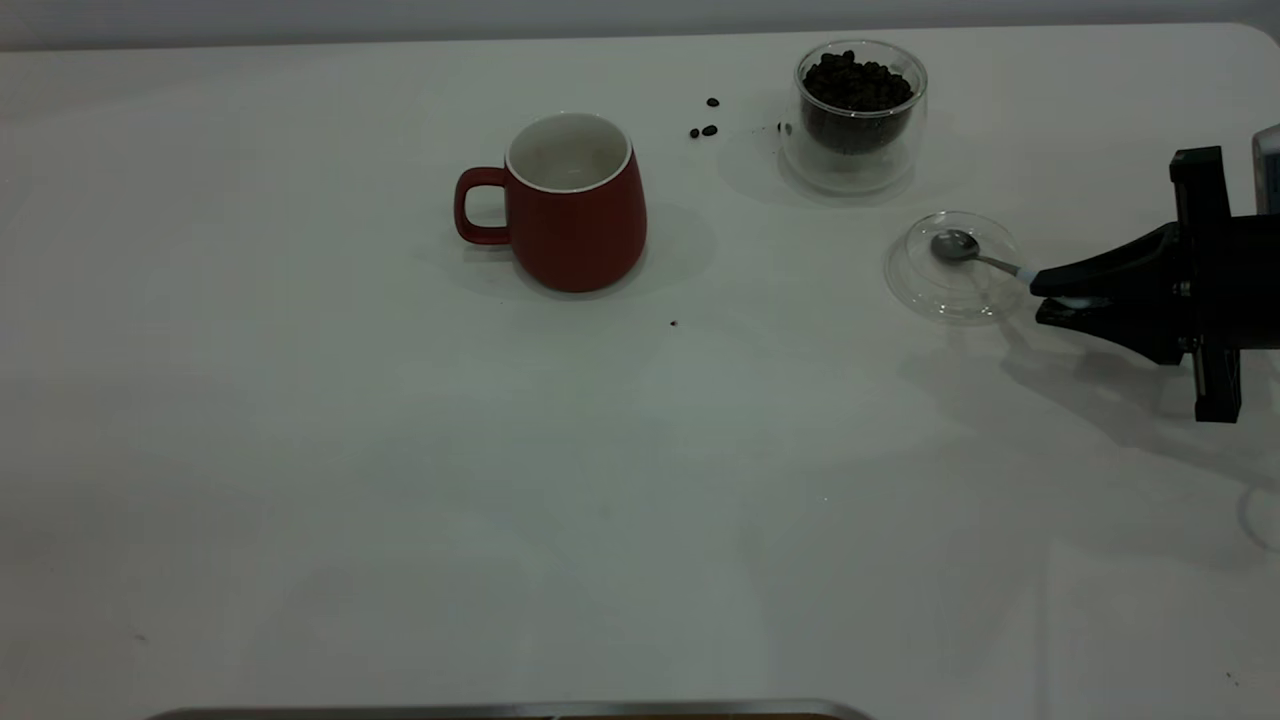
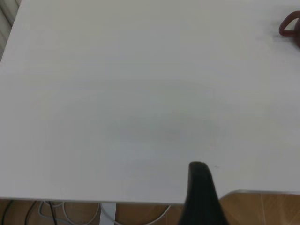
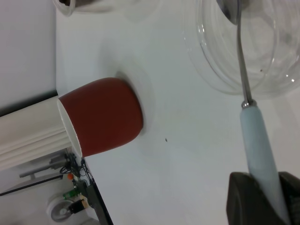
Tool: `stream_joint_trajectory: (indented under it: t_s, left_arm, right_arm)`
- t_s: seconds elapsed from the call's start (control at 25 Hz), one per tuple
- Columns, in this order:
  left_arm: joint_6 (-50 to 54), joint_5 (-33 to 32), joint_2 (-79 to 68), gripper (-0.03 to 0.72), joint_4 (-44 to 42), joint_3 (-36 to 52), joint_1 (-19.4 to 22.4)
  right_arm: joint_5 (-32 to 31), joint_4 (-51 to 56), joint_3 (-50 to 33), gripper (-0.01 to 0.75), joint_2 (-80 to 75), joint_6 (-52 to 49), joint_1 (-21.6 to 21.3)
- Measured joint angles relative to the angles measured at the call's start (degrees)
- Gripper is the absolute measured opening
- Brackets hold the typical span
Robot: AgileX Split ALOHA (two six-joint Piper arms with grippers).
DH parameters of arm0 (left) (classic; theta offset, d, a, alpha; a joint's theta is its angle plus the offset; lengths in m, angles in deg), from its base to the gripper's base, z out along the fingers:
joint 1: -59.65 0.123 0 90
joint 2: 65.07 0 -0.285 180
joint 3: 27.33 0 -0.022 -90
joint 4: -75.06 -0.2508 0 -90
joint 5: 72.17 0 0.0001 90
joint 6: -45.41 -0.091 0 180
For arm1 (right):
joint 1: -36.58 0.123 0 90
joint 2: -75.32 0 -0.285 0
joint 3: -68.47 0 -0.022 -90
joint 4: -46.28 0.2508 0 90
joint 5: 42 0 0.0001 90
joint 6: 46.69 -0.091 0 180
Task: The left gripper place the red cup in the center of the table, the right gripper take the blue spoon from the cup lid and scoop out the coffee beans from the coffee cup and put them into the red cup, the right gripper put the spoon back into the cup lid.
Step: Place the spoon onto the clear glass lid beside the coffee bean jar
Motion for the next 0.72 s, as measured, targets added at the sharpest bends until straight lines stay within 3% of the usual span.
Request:
stream_joint_trajectory:
  t_s: [0.12, 0.52, 0.72]
  left_arm:
    - [0.0, 0.0, 0.0, 0.587, 0.0, 0.0, 0.0]
    - [0.11, 0.0, 0.0, 0.587, 0.0, 0.0, 0.0]
    - [0.11, 0.0, 0.0, 0.587, 0.0, 0.0, 0.0]
  right_arm:
    - [0.02, 0.0, 0.0, 0.187, 0.0, 0.17, 0.0]
    - [1.22, -1.06, 0.0, 0.461, 0.0, -0.1, -0.12]
    - [6.0, -8.55, 0.0, 0.507, 0.28, -6.39, -2.03]
